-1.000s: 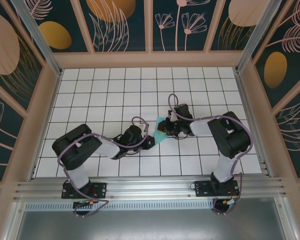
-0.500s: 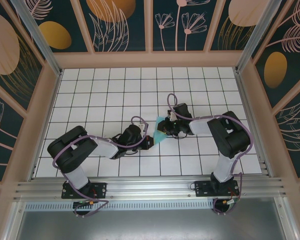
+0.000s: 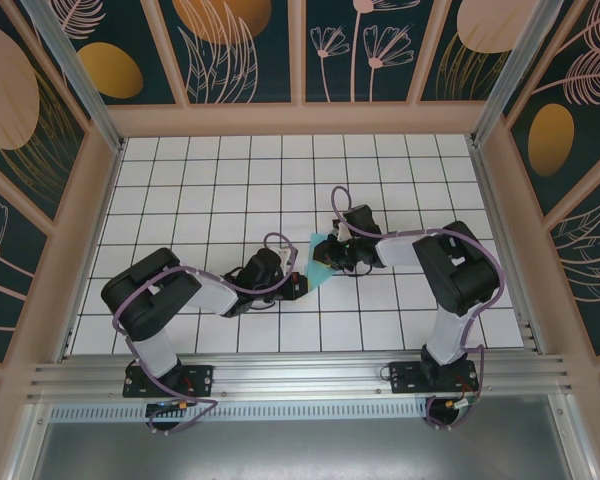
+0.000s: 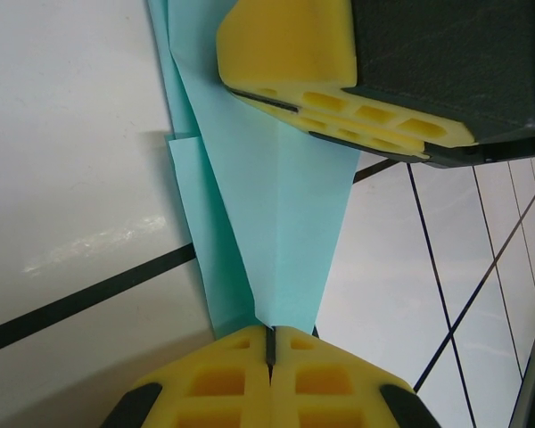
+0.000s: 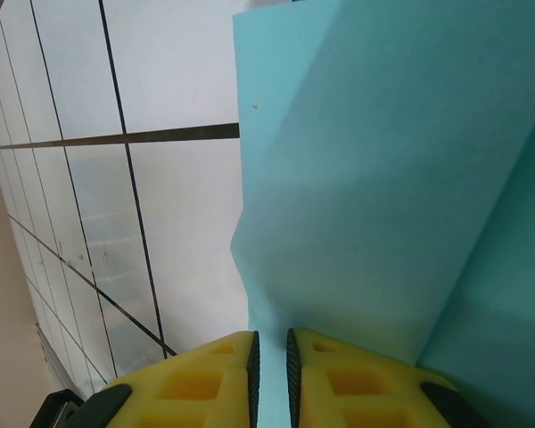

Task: Fold a paper plane with a square sheet of paper (pick it up from the middle)
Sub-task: Fourth fold the wing at the center of the table.

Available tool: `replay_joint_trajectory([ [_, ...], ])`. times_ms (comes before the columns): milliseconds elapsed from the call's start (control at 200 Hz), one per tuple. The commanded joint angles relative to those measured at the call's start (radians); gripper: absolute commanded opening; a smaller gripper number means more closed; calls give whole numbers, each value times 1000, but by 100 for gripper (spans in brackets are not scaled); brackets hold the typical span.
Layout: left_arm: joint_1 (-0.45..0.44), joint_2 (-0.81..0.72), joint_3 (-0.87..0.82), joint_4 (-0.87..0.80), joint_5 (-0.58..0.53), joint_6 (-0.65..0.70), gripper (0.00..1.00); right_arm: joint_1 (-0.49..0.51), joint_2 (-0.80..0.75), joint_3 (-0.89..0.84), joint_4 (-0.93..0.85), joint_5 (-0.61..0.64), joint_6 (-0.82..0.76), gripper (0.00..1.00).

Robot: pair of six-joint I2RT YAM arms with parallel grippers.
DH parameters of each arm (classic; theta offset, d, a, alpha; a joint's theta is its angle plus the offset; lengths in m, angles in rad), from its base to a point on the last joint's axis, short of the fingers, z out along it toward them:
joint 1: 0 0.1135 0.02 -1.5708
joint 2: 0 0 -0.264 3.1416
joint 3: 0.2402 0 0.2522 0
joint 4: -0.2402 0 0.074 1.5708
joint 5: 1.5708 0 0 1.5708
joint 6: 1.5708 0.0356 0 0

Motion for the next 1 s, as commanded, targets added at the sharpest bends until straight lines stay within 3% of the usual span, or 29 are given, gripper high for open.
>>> replay_joint_trajectory([
  [0,-13,17,-19,-102,55,9,0,12,56,-7,-89,115,-37,21],
  [135,-14,-9,-24,-126,42,6,0,13,58,-2,-105,133,-38,20],
  [195,-13,-37,-43,-111,4,-4,10,14,60,1,-111,137,-39,20],
  [405,-14,-208,-45,-132,-69,-7,24,17,62,5,-123,142,-47,19],
  [600,-13,-273,-7,-166,-127,-18,13,20,55,10,-138,151,-54,19],
  [801,-5,-144,83,-78,14,-46,4,21,63,7,-134,151,-54,19],
  [991,28,-58,43,75,43,-162,4,21,69,3,-127,147,-53,19],
])
